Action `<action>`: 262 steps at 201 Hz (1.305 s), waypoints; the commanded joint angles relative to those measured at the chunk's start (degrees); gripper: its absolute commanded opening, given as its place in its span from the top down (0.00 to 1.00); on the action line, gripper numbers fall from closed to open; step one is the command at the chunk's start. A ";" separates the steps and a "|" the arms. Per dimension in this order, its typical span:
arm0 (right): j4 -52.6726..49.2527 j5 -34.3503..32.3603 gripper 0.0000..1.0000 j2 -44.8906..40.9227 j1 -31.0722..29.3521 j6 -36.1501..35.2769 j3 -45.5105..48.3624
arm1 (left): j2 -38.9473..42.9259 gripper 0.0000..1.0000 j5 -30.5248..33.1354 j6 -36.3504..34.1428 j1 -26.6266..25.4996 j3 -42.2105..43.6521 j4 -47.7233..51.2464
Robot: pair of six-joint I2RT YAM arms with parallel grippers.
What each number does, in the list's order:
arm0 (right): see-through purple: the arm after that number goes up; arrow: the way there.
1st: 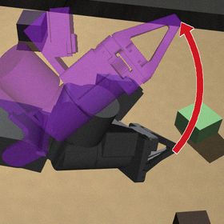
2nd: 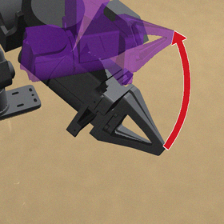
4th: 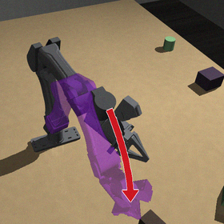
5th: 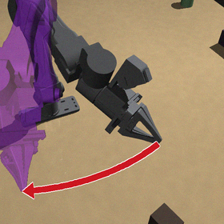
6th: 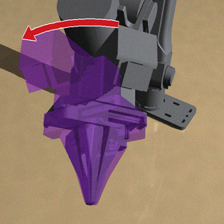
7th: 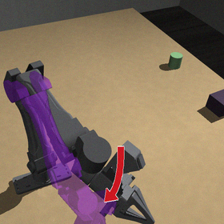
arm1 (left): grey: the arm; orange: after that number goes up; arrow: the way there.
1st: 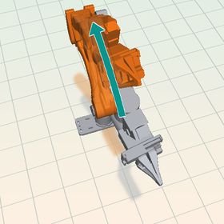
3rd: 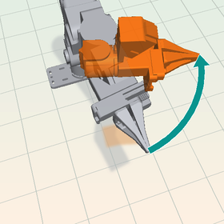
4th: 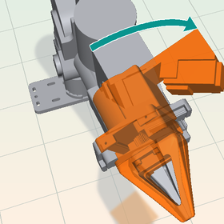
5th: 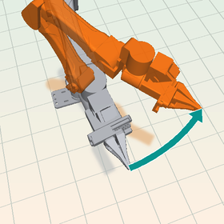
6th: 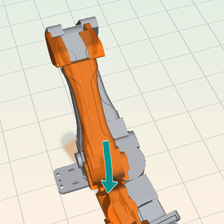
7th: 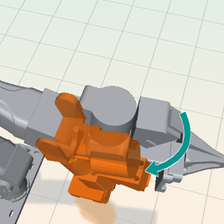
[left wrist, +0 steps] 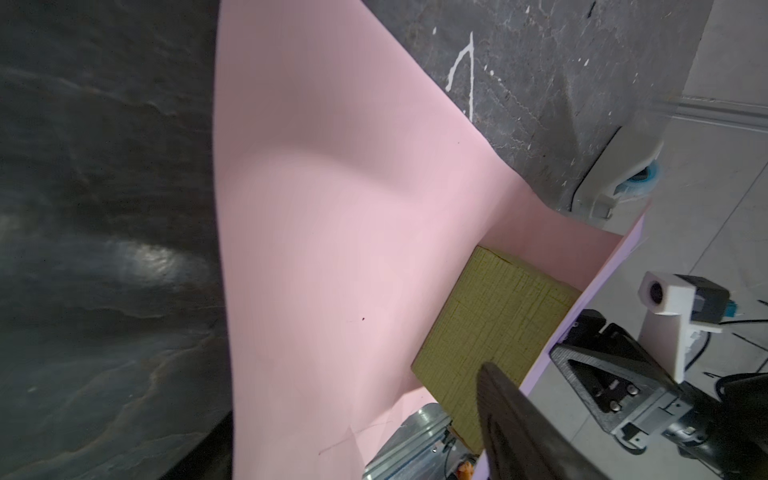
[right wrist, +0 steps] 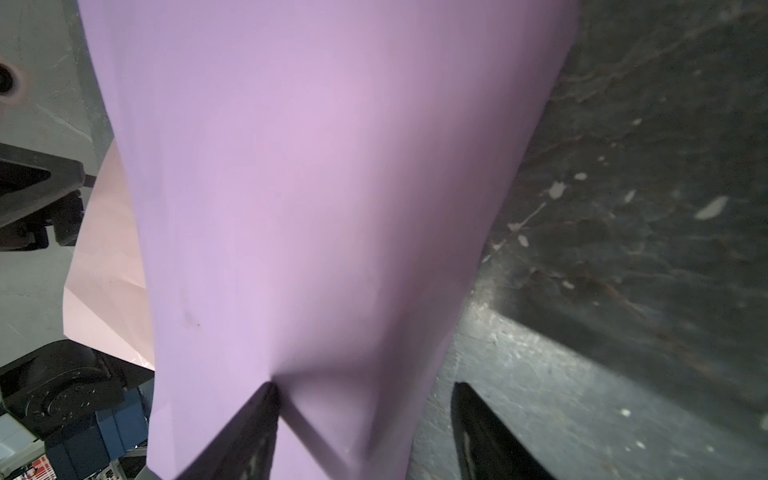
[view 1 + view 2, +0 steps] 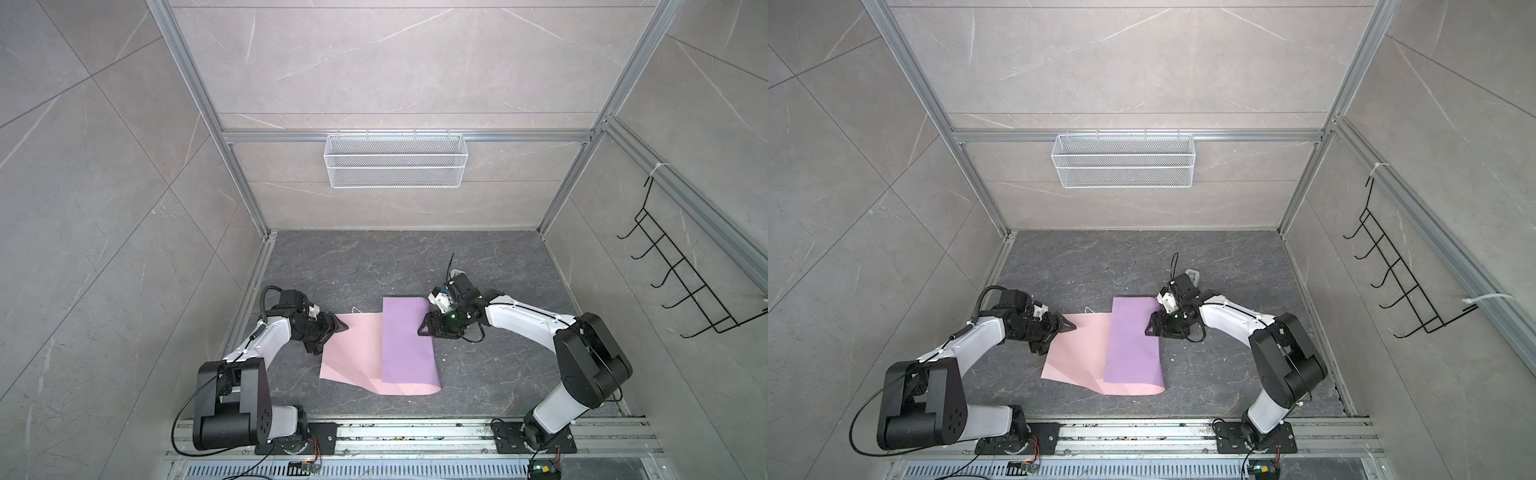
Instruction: Wrap the gift box in paper
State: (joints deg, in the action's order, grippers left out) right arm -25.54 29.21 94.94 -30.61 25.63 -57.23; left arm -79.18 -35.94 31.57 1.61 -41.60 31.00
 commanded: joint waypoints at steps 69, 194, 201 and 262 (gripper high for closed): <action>-7.42 -5.24 0.25 4.70 -0.24 -5.06 -1.33 | -3.15 0.58 -2.68 -5.94 0.32 -3.61 2.62; -12.65 -6.62 0.20 6.73 -0.40 -10.31 -4.56 | -4.41 0.78 -2.33 -9.35 0.30 -5.45 5.90; -12.61 -6.62 0.20 6.75 -0.41 -10.25 -4.55 | -4.33 0.78 -1.87 -9.51 0.32 -5.59 6.12; -12.25 -6.80 0.20 6.75 -0.41 -10.07 -4.67 | -3.62 0.79 -0.66 -9.82 0.33 -5.78 6.81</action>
State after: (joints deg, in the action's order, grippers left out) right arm -32.80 28.36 98.67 -30.28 16.88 -63.05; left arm -83.64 -36.51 23.49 1.65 -45.87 35.88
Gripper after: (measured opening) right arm 0.796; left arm 0.224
